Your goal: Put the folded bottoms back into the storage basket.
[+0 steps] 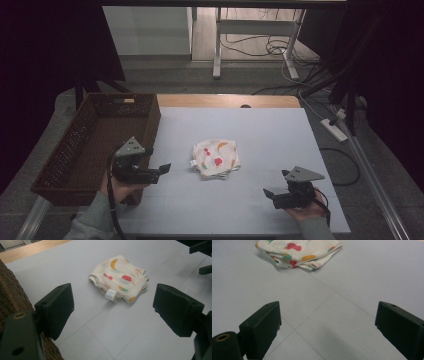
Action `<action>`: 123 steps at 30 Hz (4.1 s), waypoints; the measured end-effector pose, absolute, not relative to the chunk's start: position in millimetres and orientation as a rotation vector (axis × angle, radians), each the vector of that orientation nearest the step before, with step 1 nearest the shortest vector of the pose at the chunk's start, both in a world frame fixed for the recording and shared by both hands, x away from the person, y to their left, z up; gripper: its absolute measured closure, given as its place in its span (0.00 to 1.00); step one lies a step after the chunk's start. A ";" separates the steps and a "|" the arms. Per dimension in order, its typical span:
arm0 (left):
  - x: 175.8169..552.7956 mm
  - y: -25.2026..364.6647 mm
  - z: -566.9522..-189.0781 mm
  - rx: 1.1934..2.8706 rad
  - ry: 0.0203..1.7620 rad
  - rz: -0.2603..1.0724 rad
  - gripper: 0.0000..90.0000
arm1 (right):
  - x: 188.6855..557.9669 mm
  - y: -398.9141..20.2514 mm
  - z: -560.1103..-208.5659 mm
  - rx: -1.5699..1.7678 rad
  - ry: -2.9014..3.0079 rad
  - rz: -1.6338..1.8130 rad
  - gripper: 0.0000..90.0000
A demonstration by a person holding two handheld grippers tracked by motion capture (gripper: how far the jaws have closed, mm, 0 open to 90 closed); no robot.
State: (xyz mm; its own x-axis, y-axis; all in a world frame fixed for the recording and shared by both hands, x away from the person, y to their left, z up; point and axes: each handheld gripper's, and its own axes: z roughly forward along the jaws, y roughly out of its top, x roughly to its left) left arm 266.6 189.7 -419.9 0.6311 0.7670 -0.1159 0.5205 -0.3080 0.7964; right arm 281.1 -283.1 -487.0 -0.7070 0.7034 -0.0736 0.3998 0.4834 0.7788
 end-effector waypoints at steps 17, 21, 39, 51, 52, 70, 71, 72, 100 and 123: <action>286.3 173.9 -419.4 2.002 1.016 0.356 0.18 | 281.7 -283.0 -487.7 0.924 2.355 1.079 0.08; 292.2 169.4 -418.7 2.008 1.017 0.355 0.18 | 281.6 -282.9 -487.7 0.924 2.356 1.075 0.08; 321.9 151.5 -427.2 2.040 1.059 0.331 0.18 | 282.8 -282.3 -489.1 0.921 2.365 1.069 0.08; 335.7 140.4 -431.7 2.069 1.065 0.327 0.18 | 283.4 -282.3 -489.3 0.918 2.369 1.071 0.08; 336.7 139.5 -431.9 2.068 1.068 0.327 0.18 | 283.5 -282.5 -489.3 0.916 2.369 1.071 0.08; 359.8 124.0 -439.2 2.093 1.073 0.300 0.18 | 282.9 -282.4 -489.2 0.917 2.370 1.074 0.08; 360.9 123.3 -439.8 2.099 1.073 0.301 0.18 | 283.0 -282.4 -489.2 0.917 2.370 1.075 0.08; 360.9 123.3 -439.8 2.099 1.073 0.301 0.18 | 283.1 -282.5 -489.2 0.918 2.370 1.075 0.08; 394.8 100.5 -462.9 2.145 1.104 0.259 0.18 | 283.8 -281.9 -488.6 0.908 2.380 1.086 0.08; 419.0 79.2 -493.5 2.213 1.108 0.205 0.18 | 284.6 -281.3 -489.7 0.906 2.390 1.084 0.08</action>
